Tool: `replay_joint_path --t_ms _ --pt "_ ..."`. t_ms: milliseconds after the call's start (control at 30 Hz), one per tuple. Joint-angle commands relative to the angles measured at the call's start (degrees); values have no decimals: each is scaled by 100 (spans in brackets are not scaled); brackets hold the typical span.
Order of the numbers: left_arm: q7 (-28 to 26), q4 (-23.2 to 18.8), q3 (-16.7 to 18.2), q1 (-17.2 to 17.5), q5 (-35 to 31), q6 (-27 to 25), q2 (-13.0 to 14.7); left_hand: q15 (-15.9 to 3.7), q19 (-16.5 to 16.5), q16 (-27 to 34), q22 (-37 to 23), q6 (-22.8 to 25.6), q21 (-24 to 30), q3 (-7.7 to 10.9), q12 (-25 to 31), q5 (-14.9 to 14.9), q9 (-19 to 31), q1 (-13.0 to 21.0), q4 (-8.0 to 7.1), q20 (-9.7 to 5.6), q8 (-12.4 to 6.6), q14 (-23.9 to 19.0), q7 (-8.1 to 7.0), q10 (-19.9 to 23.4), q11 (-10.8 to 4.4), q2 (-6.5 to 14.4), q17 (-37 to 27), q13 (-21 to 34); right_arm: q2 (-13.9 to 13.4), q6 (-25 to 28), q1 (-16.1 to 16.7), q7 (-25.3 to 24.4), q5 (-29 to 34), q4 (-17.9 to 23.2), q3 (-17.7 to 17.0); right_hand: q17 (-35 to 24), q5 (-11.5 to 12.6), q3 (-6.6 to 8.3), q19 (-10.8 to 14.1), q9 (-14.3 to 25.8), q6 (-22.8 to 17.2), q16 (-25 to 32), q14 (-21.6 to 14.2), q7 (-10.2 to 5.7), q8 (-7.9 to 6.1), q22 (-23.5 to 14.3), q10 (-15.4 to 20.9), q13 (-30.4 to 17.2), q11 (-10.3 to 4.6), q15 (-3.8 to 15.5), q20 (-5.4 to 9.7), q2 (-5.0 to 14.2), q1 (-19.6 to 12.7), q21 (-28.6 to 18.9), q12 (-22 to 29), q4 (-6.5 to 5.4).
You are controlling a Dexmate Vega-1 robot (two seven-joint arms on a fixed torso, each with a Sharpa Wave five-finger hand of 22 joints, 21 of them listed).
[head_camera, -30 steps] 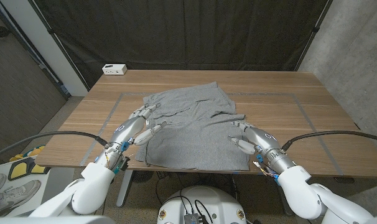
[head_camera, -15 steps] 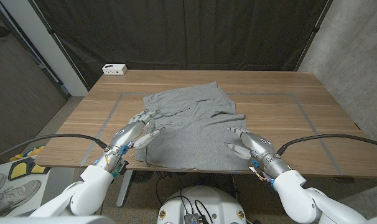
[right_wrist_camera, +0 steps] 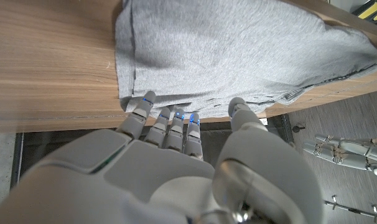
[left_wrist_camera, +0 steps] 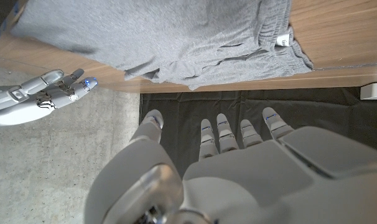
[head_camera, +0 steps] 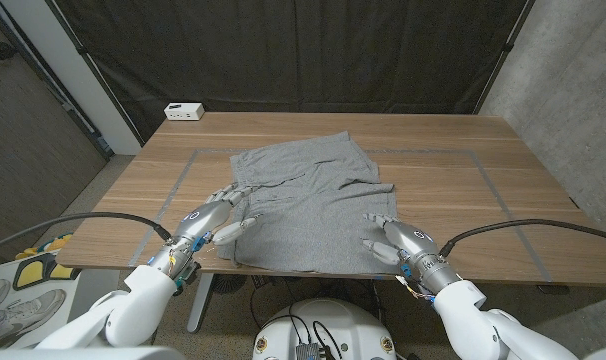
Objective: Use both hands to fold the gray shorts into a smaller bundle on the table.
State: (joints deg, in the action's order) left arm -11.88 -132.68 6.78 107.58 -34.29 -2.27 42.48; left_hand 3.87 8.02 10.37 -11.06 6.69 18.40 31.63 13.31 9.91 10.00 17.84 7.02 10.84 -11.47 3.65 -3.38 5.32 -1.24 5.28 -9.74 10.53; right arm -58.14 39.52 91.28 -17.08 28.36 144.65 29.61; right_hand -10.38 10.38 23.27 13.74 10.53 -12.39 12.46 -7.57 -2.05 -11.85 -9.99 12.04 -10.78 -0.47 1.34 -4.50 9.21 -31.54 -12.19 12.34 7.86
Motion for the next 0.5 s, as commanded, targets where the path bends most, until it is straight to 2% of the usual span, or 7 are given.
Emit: replay_joint_path --t_ms 33,200,300,500 --pt "189 -51 65 81 -311 -133 80 -5 -21 -1 -10 60 -26 17 -41 12 19 86 70 11 -54 28 25 15 -26 -43 -13 16 55 444 -132 -101 410 -50 536 1 10 35 85 11 -121 -6 -109 6 -18 -12 114 -21 -20 1 4 -53 -132 -15 -14 90" --pt "204 -114 -6 108 -739 -325 143 9 -111 11 -1 143 -22 59 -38 33 24 283 210 18 -73 12 58 77 18 -62 -12 18 133 882 -340 26 1094 -89 1020 6 20 65 243 10 -245 25 -331 3 -31 -12 286 -24 11 135 7 -151 -357 -44 8 201" --pt "214 -153 -34 128 -958 -437 168 -41 -187 26 14 245 -30 87 -26 44 27 491 313 -44 -98 -35 10 167 -56 -115 -12 19 203 1092 -431 114 1453 -132 1238 1 47 76 356 11 -351 50 -499 16 -47 -15 405 -29 -16 209 11 -249 -546 -62 19 253" --pt "356 -276 -71 195 -1386 -722 230 -95 -331 70 32 558 -68 132 59 76 36 1022 377 -57 -175 -218 -1 535 -85 -269 -15 35 308 1312 -538 326 1869 -208 1473 -4 111 95 486 12 -541 44 -630 -57 -88 -17 511 -37 -92 316 50 -427 -873 -74 12 306"
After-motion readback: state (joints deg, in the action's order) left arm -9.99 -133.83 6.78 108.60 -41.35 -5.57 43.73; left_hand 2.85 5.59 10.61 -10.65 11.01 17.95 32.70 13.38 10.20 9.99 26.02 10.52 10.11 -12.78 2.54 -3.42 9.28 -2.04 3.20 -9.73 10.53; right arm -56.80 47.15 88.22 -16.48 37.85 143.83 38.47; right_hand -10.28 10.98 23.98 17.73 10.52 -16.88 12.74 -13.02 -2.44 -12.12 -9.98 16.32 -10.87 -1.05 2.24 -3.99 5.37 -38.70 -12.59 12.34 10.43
